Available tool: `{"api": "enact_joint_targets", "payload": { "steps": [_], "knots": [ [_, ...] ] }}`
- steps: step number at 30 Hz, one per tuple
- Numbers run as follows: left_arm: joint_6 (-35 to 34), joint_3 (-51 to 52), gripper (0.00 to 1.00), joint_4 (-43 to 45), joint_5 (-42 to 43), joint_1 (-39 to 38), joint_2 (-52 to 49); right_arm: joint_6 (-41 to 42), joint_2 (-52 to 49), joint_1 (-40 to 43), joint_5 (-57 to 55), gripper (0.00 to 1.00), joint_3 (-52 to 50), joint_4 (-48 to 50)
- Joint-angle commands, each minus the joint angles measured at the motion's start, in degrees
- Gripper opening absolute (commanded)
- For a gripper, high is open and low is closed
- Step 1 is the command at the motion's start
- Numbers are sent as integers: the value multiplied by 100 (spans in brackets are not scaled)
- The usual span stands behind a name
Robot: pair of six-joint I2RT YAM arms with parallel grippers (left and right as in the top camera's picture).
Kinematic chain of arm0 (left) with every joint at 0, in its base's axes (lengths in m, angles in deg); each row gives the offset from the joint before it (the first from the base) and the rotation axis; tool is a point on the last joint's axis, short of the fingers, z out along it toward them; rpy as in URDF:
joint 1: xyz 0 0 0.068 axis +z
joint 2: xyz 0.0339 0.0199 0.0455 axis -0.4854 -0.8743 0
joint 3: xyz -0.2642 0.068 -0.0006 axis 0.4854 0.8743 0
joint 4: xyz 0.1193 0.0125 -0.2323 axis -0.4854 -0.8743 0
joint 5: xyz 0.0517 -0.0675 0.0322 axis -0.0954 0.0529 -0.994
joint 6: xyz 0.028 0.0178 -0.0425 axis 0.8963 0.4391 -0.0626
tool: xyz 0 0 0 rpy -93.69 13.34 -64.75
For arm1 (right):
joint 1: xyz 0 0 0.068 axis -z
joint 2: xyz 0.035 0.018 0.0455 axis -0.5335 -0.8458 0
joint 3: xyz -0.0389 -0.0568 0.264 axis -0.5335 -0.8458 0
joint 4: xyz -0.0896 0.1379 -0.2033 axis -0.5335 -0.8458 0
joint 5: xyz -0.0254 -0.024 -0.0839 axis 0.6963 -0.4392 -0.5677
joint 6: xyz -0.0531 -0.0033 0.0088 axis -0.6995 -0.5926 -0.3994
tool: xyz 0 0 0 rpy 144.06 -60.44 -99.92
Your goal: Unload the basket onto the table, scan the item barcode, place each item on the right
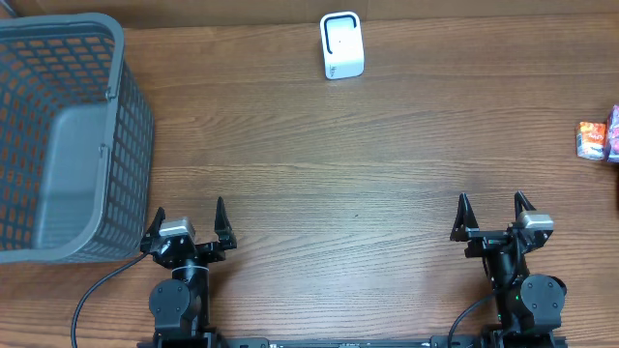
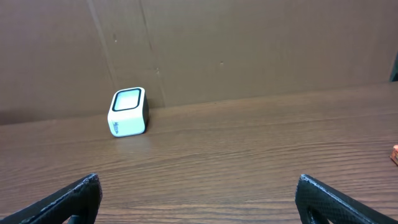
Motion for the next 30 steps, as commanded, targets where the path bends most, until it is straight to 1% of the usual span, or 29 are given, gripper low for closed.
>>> {"api": "enact_joint_targets", "payload": {
  "steps": [1,17,22,28,30],
  "knots": [
    [129,20,100,-2,44,-37,66,-39,61,-31,-33,100,-61,39],
    [118,20,100,-2,7,-37,66,-39,61,-31,-33,100,-61,39],
    [396,20,100,-2,9,-37,66,-39,61,-31,-33,100,-61,39],
    [407,20,100,0,4,-37,66,-39,61,-31,-33,100,-61,39],
    [623,20,100,-2,2,-37,66,-39,61,-31,-33,100,-61,39]
  ]
}}
